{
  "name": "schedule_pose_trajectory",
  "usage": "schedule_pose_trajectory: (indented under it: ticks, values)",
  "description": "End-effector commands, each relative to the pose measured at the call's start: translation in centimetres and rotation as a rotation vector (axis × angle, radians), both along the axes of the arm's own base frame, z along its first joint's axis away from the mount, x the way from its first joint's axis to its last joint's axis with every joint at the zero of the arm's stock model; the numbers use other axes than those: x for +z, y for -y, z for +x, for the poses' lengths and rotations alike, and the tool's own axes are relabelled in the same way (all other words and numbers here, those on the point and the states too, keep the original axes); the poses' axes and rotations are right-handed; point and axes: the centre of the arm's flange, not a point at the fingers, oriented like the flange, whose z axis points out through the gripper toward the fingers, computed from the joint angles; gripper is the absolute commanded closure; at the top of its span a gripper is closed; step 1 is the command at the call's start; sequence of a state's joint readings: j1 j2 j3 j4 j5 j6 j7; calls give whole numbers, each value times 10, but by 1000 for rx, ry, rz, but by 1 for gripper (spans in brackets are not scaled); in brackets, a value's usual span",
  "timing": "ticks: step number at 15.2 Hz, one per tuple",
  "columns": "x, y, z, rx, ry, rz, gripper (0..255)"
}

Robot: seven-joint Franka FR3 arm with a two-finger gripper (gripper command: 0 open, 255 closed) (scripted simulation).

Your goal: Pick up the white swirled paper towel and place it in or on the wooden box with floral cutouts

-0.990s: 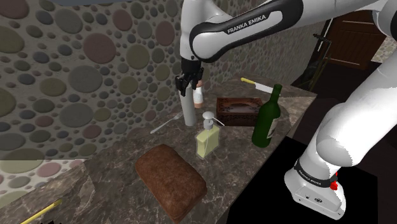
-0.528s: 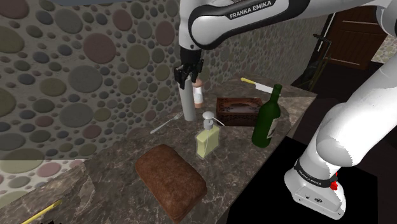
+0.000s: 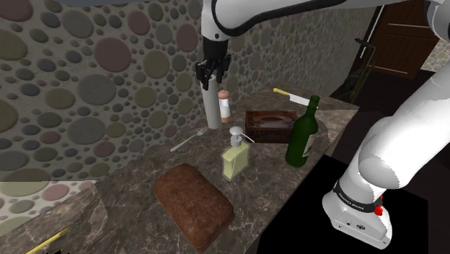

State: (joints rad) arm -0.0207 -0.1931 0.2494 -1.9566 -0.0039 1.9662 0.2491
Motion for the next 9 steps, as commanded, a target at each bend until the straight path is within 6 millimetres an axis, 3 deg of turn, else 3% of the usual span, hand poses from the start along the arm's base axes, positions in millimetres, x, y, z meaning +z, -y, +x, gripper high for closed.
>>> schedule_pose_trajectory:
  ticks: [1,9]
  values:
    - [8,-1,-1,0,0,0,255]
    - [37,89,-48,0,0,0,255]
